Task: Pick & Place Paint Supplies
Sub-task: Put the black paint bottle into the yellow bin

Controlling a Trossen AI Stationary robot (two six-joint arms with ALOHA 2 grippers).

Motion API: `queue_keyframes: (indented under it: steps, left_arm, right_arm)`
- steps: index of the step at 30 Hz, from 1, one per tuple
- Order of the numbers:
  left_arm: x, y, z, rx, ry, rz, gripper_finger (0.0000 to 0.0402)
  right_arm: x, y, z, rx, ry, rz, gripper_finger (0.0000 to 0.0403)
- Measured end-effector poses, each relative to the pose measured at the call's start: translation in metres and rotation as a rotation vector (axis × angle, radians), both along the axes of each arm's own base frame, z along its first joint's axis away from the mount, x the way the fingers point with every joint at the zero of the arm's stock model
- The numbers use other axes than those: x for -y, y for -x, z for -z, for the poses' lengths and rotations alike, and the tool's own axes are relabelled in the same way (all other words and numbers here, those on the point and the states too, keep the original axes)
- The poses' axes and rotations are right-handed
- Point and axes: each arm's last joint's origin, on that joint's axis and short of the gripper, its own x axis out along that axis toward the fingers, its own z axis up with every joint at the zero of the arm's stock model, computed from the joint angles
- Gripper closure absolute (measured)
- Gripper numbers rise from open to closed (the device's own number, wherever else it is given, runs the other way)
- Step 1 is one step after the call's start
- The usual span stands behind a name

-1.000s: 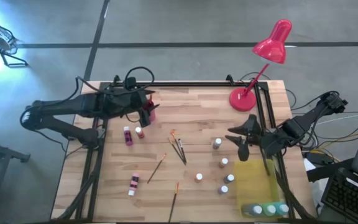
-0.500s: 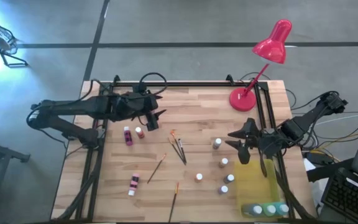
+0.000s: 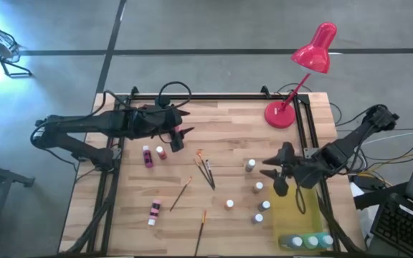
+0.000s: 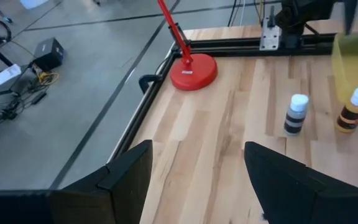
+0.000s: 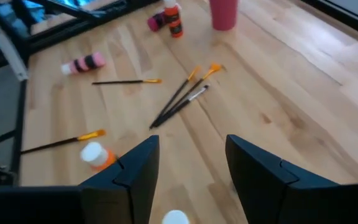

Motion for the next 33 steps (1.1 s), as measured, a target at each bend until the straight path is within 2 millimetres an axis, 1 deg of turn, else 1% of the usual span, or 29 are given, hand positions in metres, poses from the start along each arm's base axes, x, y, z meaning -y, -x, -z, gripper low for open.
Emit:
queue_keyframes:
  steps: [5, 13, 21, 26, 33]
  left_arm:
    - [0.0, 0.001, 0.001, -0.008, 0.015, 0.007, 0.0142]
    - [0.0, 0.007, -0.003, 0.017, 0.034, -0.008, 0.0142]
    - [0.001, 0.012, -0.007, 0.038, 0.035, -0.018, 0.0142]
    - [0.001, 0.012, -0.007, 0.038, 0.035, -0.018, 0.0142]
    - [0.0, 0.012, -0.007, 0.035, 0.03, -0.016, 0.0142]
  right_arm:
    - [0.006, -0.006, 0.003, -0.023, -0.007, 0.035, 0.0214]
    - [0.019, -0.006, 0.012, -0.157, -0.001, 0.046, 0.0206]
    - [0.019, -0.005, 0.013, -0.202, 0.095, -0.029, 0.0216]
    - [0.024, -0.01, 0.019, -0.254, 0.102, -0.018, 0.0207]
    - [0.033, -0.023, 0.03, -0.344, 0.113, -0.009, 0.0189]
